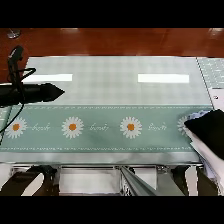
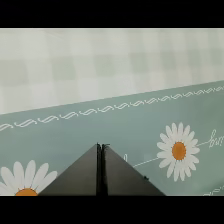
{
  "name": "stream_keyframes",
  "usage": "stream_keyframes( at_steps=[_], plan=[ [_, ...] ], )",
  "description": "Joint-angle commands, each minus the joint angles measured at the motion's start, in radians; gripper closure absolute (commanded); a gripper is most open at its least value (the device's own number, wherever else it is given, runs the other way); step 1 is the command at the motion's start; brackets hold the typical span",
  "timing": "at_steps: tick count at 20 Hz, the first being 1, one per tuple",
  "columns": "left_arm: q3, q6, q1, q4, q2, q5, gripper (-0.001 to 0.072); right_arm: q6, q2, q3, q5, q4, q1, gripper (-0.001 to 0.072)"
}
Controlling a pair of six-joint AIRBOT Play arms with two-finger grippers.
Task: Fold the shirts.
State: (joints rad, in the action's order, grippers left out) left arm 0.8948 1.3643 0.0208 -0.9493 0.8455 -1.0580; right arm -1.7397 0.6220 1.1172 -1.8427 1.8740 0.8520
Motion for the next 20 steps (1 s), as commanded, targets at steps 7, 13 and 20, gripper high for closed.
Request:
stream_keyframes(
  at_steps=[7, 13, 20],
  plan=[
    [0.383, -0.031, 0.038, 0.027, 0.177, 0.033, 0.0684, -0.001, 0.278, 0.119, 0.466, -0.842, -0.336, 0.0691],
    [0.475, 0.118, 0.102, -0.39, 0.29, -0.129, 0.0684, -0.053, 0.638, 0.268, 0.725, -0.318, -1.085, 0.0691],
    [0.252, 0.193, 0.038, -0.447, 0.29, -0.109, 0.0683, -0.107, 0.843, 0.247, 0.599, -0.212, -1.124, 0.0692]
  ],
)
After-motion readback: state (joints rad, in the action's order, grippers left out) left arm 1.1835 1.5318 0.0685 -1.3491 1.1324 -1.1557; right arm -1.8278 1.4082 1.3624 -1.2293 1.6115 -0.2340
